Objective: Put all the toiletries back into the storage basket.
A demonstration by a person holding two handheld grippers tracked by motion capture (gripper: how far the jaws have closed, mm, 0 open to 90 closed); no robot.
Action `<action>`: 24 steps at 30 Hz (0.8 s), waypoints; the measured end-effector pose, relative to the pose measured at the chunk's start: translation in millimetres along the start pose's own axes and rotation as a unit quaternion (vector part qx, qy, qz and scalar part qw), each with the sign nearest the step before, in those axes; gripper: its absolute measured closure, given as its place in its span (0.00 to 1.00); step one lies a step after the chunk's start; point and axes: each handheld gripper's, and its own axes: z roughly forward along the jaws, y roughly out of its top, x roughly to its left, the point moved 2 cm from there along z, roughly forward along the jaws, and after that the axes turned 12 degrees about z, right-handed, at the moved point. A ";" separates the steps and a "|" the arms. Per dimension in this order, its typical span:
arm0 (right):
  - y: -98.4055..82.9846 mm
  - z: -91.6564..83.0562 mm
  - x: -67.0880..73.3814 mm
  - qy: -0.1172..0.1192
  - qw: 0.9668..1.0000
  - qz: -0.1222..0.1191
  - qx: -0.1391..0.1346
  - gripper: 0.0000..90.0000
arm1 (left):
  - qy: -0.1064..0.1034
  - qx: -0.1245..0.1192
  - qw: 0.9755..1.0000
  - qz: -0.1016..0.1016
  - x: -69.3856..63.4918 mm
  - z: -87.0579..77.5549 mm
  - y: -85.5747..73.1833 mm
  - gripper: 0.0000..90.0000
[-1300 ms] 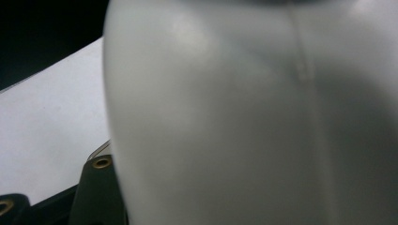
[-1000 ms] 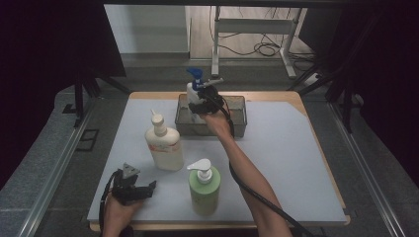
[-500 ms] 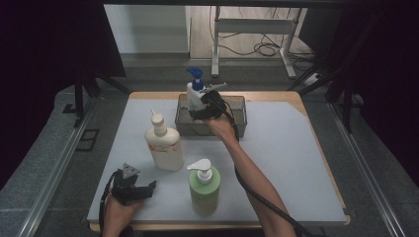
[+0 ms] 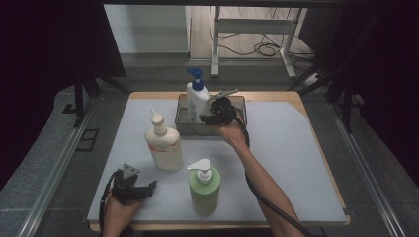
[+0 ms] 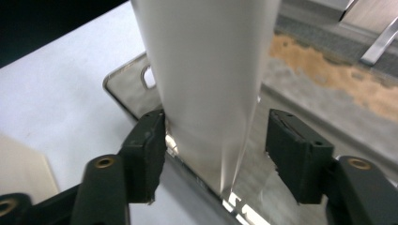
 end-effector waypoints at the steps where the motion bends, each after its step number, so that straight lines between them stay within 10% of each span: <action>1: -2.6 -1.1 -2.0 0.005 1.000 -0.001 0.006 0.49 | 0.000 0.000 1.000 0.000 0.0 0.0 0.0 0.13; 7: -13.8 -4.6 -7.0 -0.008 0.999 -0.028 0.030 0.72 | 0.000 0.000 1.000 0.000 0.0 0.0 0.0 0.13; 24: -12.5 11.9 -26.7 -0.036 0.999 0.024 0.031 0.99 | -0.001 0.001 1.000 0.000 0.0 -0.2 0.1 0.13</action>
